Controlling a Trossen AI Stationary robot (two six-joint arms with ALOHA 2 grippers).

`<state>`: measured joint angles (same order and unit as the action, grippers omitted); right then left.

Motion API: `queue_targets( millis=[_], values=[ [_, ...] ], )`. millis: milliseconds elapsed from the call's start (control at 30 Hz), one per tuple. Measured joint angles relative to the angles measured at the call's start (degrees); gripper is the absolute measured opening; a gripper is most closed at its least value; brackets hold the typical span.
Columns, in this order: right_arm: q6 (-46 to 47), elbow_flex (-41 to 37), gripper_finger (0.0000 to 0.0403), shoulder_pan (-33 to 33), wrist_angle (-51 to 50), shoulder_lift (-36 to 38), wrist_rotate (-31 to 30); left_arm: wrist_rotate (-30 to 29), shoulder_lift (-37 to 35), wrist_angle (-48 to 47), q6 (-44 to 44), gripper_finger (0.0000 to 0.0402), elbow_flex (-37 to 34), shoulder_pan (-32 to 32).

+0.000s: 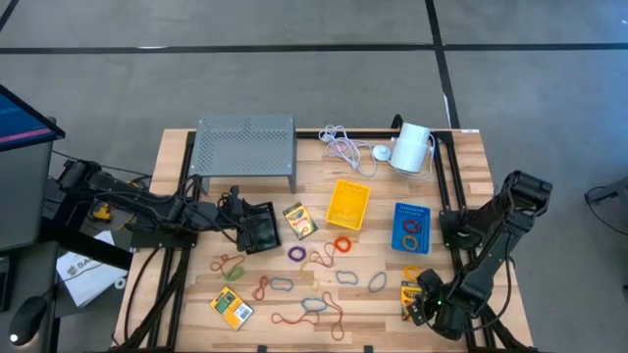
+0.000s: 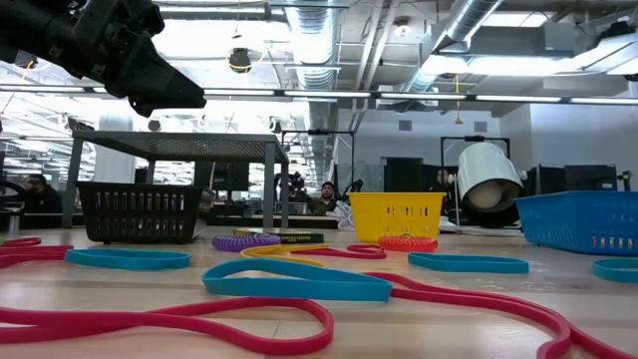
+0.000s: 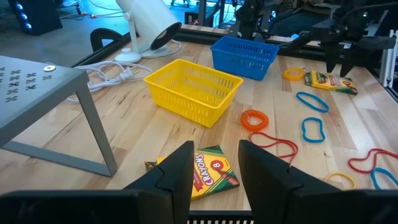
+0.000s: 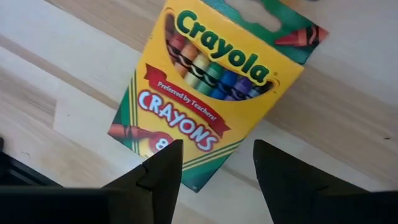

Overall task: Pick & Place Office Desk Supplies
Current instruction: Put the yellow crayon box into the yellow bin

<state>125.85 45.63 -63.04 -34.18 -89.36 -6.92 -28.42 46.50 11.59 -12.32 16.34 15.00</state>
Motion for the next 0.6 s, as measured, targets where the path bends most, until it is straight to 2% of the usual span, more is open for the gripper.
queue_targets(
  millis=[600],
  values=[
    [0.18,0.00,0.0182,0.42,-1.50,-1.26,-0.57,0.00,0.01,-0.01,-0.02,0.0123,0.00,0.01]
  ],
)
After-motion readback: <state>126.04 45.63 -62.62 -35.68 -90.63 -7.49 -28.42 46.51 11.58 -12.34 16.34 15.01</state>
